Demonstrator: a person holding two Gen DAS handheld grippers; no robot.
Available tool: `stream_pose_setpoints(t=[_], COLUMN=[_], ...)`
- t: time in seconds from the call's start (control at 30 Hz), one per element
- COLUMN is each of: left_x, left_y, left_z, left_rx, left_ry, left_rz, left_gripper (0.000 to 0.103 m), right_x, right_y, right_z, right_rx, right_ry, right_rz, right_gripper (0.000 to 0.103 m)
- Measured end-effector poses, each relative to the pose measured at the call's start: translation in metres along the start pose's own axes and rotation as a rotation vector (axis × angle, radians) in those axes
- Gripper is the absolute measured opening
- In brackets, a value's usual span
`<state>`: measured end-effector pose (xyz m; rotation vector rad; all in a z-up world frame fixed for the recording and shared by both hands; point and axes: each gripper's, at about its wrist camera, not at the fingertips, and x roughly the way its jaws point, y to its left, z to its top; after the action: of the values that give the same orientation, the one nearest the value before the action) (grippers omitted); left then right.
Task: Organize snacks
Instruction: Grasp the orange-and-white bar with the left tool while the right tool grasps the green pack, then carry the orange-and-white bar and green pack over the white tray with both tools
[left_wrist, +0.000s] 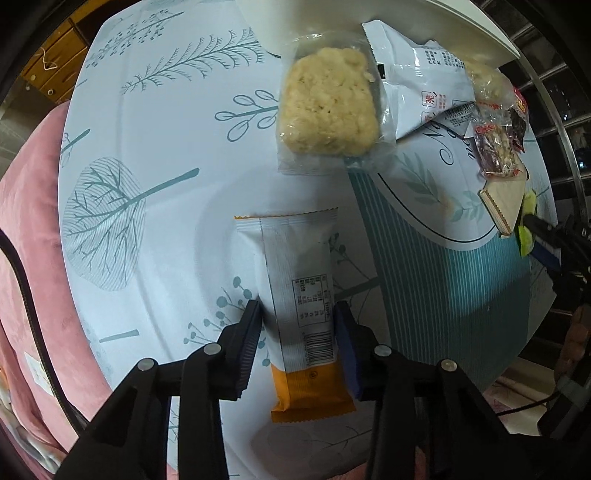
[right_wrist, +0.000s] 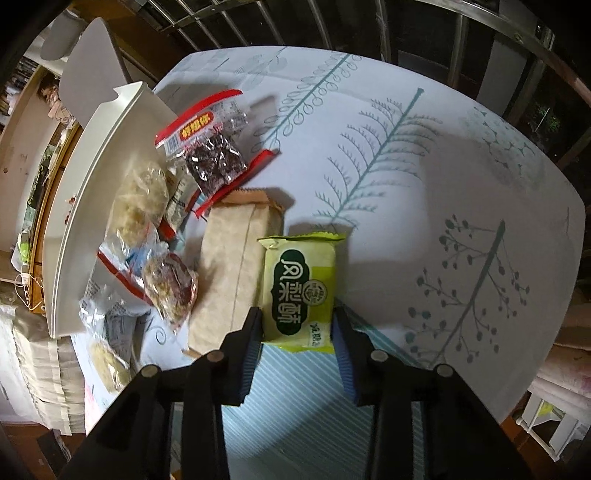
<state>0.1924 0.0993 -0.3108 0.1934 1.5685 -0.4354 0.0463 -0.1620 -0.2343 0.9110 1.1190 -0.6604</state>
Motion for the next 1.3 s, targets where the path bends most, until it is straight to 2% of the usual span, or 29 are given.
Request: stream_pose_setpoints(t=[0.17, 0.37, 0.5, 0.67, 0.93, 1.3], left_x=[-0.002, -0.012, -0.023, -0.043, -0.086, -0.157], left_y=[0.004, 0.012, 0.019, 0.029, 0.034, 0.019], left_z=[-0.004, -0.016, -0.021, -0.022, -0.005, 0.056], left_rx=[-0.001, -0.023, -0.063, -0.092, -0.108, -0.076], left_ry=[-0.004, -0.014, -0.05, -0.089, -0.118, -0.218], left_rz=[-0.01, -0.033, -0.057, -0.054, -0.029, 0.01], left_gripper=[0.032, 0.031, 0.031, 0.031, 0.031, 0.031], right_x=[-0.004, -0.018, -0.03, -0.047, -0.071, -0.079], right_y=[-0.006, -0.007, -0.003, 0.008, 0.037, 0.106], right_z=[-0.008, -0.023, -0.029, -0.029, -0.019, 0.021], right_rx=[0.008, -0.021, -0.062, -0.138, -0.272, -0.514], right_ry=[0.029, 0.049, 0.056, 0.052, 0.042, 0.026], right_rz=[0.016, 0.054, 0.079, 0.125, 0.173, 0.231], right_gripper=[0.037, 0.036, 0.036, 0.036, 0.036, 0.036])
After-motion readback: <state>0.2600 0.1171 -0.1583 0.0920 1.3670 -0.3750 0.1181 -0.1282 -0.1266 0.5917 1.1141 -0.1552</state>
